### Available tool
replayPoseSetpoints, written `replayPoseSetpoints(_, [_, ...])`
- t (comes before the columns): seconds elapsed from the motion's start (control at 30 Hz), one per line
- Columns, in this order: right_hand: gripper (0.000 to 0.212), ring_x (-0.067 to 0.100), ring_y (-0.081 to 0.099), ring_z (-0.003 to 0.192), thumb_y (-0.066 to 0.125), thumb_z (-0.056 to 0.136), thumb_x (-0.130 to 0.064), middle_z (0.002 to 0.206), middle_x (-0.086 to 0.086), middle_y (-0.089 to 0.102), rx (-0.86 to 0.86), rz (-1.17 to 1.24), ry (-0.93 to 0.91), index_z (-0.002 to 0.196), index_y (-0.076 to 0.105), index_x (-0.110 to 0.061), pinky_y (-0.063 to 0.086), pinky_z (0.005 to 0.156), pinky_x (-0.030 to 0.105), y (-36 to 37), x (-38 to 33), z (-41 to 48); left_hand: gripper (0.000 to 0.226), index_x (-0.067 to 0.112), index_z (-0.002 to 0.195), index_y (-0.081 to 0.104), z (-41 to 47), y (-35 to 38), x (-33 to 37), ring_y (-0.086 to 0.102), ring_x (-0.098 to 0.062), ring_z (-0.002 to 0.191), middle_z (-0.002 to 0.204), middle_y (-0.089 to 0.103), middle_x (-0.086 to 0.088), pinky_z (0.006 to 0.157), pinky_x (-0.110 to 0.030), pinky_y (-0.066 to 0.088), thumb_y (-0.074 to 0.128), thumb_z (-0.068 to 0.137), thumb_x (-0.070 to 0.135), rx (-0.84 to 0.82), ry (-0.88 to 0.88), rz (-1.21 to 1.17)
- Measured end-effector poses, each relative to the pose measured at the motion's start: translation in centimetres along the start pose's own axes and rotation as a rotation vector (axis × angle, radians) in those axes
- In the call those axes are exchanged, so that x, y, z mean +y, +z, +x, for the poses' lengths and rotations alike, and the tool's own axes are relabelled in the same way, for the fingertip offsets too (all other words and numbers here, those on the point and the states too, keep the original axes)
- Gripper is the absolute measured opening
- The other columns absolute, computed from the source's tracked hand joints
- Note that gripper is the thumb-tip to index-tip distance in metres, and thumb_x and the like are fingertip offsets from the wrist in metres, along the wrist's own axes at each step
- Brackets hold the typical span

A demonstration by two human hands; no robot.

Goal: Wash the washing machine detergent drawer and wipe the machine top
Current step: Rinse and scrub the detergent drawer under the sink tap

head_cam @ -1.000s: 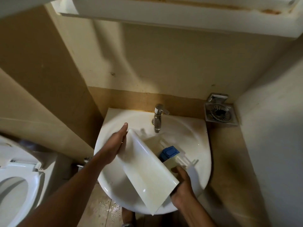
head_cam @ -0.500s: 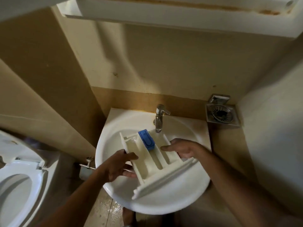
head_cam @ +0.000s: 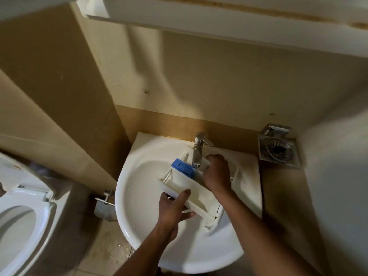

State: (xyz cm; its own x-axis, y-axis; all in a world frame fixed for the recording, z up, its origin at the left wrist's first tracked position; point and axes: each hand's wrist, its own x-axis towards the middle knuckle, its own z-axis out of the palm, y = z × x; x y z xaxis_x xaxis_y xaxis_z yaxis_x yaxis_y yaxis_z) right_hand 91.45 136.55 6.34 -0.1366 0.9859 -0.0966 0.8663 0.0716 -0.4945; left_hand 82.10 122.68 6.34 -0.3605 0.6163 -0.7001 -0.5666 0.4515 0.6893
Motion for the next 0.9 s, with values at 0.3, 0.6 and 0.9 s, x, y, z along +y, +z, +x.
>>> replayPoseSetpoints(0.3, [0.02, 0.02, 0.064, 0.08, 0.054, 0.088, 0.001, 0.09, 0.016, 0.071, -0.147, 1.169, 0.74, 0.079, 0.071, -0.006, 0.053, 0.08, 0.031, 0.5, 0.0, -0.8, 0.031, 0.023, 0.105, 0.051, 0.1, -1.3, -0.6, 0.072, -0.03, 0.093, 0.109, 0.065, -0.012, 0.069, -0.043, 0.063, 0.071, 0.087, 0.008, 0.042, 0.115, 0.065])
replayPoseSetpoints(0.6, [0.017, 0.029, 0.067, 0.082, 0.047, 0.094, -0.002, 0.084, 0.021, 0.066, -0.646, 1.919, 0.943, 0.095, 0.062, 0.006, 0.062, 0.071, 0.034, 3.8, -1.1, -0.8, 0.039, 0.019, 0.107, 0.048, -0.7, -5.3, -0.7, 0.068, -0.025, 0.093, 0.108, 0.063, -0.005, 0.068, -0.049, 0.063, 0.074, 0.083, 0.002, 0.202, 0.232, 0.09])
replayPoseSetpoints(0.9, [0.013, 0.016, 0.057, 0.063, 0.046, 0.088, -0.01, 0.07, 0.006, 0.058, -0.649, 1.825, 0.854, 0.078, 0.054, -0.011, 0.049, 0.051, 0.022, 4.5, -1.3, -0.1, 0.04, 0.023, 0.117, 0.046, -0.2, -5.2, -1.9, 0.07, -0.029, 0.102, 0.117, 0.066, -0.007, 0.074, -0.05, 0.062, 0.069, 0.088, 0.006, 0.087, 0.132, -0.009])
